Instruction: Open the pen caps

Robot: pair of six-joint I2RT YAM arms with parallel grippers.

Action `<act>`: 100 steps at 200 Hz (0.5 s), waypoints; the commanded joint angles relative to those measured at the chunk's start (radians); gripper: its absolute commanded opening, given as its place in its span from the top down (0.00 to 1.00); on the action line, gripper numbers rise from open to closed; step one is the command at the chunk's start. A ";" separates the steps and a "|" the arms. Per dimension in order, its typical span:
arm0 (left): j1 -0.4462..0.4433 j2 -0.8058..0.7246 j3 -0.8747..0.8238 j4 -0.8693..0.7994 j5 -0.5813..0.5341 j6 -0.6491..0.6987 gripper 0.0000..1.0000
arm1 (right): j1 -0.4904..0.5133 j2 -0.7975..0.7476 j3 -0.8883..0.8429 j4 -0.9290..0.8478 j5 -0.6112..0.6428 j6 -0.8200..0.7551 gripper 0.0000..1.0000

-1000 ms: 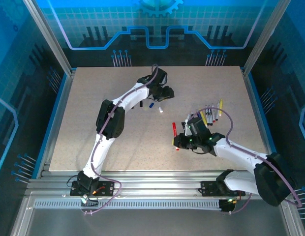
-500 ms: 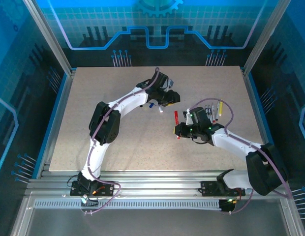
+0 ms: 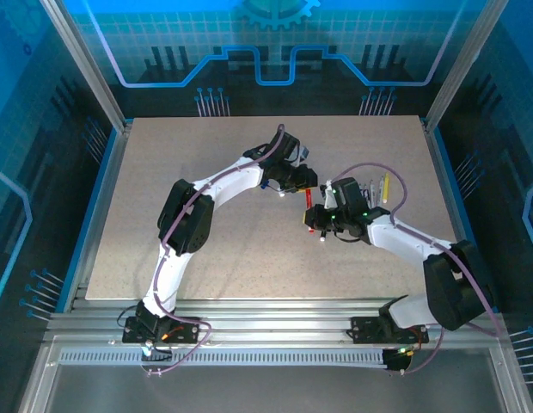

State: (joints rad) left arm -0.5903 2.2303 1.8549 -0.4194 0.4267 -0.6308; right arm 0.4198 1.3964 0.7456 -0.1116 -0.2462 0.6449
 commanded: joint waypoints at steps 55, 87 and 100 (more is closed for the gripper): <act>-0.008 -0.019 0.002 -0.001 0.023 0.001 0.81 | -0.026 0.068 0.064 0.042 -0.040 -0.009 1.00; -0.005 -0.012 0.012 -0.007 0.000 0.001 1.00 | -0.027 0.067 0.057 0.043 -0.036 -0.011 1.00; 0.000 -0.010 0.016 0.004 -0.020 0.001 1.00 | -0.030 0.067 0.051 0.042 -0.037 -0.014 1.00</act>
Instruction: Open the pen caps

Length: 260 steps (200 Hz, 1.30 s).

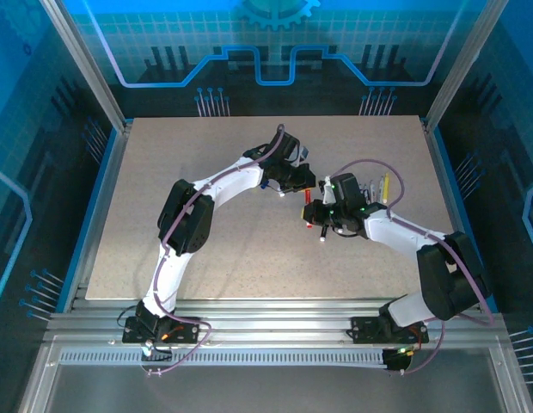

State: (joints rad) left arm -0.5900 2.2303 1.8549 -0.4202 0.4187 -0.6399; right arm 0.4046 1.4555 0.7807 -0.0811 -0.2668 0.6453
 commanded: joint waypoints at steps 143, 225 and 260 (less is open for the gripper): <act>0.076 0.160 0.381 -0.164 -0.116 0.086 1.00 | 0.150 -0.278 -0.121 -0.282 0.171 0.026 1.00; -0.008 0.273 0.532 -0.477 -0.444 0.212 1.00 | -0.068 -0.094 0.023 -0.376 0.398 -0.121 1.00; -0.006 0.329 0.577 -0.572 -0.488 0.222 1.00 | -0.088 0.011 0.093 -0.355 0.410 -0.160 1.00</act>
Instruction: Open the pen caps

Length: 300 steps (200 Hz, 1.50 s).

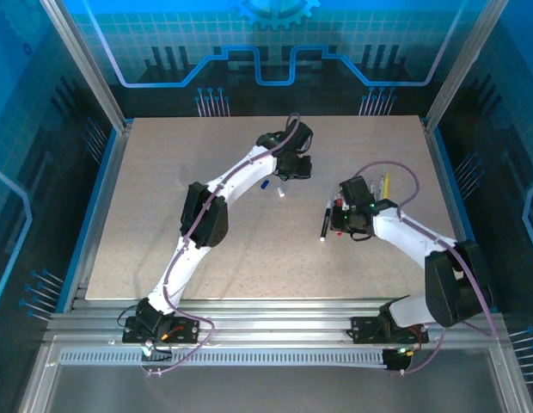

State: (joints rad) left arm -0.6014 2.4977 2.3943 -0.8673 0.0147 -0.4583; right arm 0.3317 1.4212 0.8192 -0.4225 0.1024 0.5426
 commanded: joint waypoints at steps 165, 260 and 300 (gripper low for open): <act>0.032 0.103 -0.022 -0.107 -0.062 0.032 0.92 | -0.001 0.312 0.152 -0.034 0.070 -0.056 0.95; 0.034 0.080 -0.046 -0.092 -0.061 0.040 0.68 | -0.003 0.359 0.219 -0.140 0.179 -0.052 0.70; 0.034 0.072 -0.038 -0.093 -0.066 0.048 0.67 | 0.000 0.342 0.243 -0.188 0.245 -0.046 0.67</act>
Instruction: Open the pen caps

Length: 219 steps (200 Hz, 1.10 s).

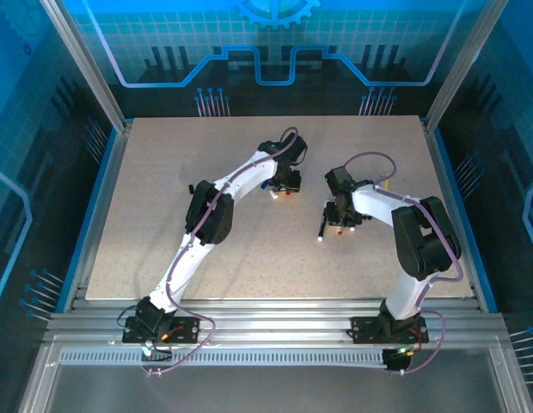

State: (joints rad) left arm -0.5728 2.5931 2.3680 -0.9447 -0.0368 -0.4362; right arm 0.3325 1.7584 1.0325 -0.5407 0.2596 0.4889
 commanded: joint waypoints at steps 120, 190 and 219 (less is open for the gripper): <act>0.006 -0.251 -0.251 0.203 0.030 -0.007 0.67 | 0.024 -0.216 -0.053 0.028 -0.079 0.042 0.59; 0.002 -0.354 -0.474 0.456 0.258 -0.117 0.67 | 0.091 -0.163 -0.071 0.103 -0.164 0.100 0.54; -0.001 -0.355 -0.492 0.468 0.269 -0.122 0.67 | 0.111 -0.124 -0.069 0.116 -0.178 0.120 0.56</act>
State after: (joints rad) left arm -0.5724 2.2791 1.8950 -0.5320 0.1734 -0.5270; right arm 0.4229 1.5970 0.9680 -0.4416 0.1097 0.5716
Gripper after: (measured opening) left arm 0.328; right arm 0.456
